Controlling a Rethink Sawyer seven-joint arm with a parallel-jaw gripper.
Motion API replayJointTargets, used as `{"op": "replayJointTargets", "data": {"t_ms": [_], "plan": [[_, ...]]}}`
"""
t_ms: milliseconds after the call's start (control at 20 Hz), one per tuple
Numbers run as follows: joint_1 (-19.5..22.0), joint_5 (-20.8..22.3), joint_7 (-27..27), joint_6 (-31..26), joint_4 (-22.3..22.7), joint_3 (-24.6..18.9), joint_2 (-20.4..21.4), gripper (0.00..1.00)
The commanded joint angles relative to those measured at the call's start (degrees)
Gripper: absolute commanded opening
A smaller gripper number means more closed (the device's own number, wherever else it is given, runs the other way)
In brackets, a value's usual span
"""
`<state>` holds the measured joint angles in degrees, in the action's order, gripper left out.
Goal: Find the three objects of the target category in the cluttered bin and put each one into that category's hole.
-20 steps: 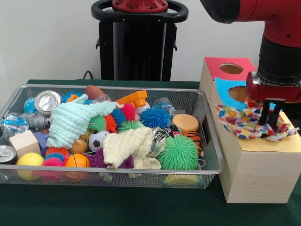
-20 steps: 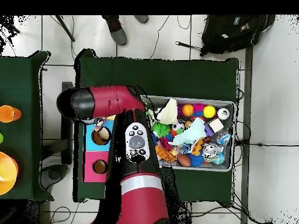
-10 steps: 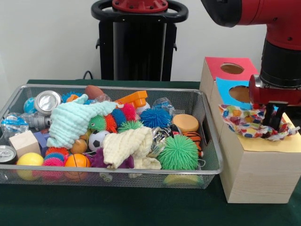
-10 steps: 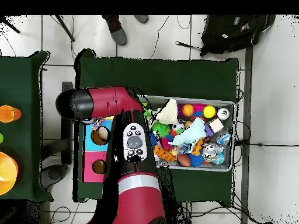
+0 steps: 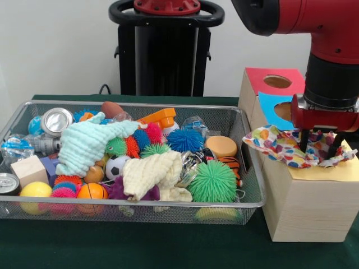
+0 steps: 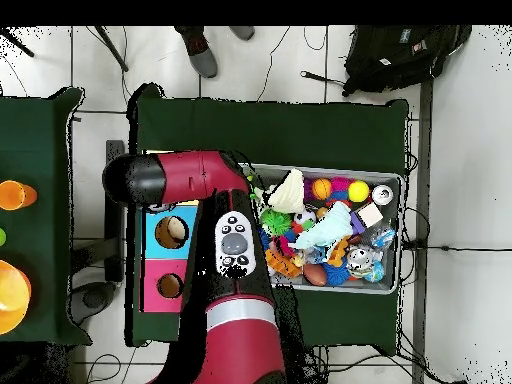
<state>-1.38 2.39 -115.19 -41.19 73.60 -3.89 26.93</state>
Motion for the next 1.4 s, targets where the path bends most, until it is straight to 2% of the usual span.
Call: {"op": "replayJointTargets", "data": {"t_ms": [50,550,650,700,950,1400], "plan": [[-0.3,-3.2,-9.4,3.6,7.0,-3.9,-2.8,1.0],[0.3,-3.2,-7.6,0.6,5.9,-3.7,-2.1,1.0],[0.4,-3.5,-8.5,2.2,6.6,-3.7,-1.8,1.0],[0.5,-3.7,-9.0,2.9,7.0,-3.6,-1.6,0.0],[0.4,-3.8,-7.1,-1.4,5.1,-3.0,-1.4,0.0],[-0.7,-4.3,-7.9,-3.3,4.5,-2.0,-0.6,0.0]]}}
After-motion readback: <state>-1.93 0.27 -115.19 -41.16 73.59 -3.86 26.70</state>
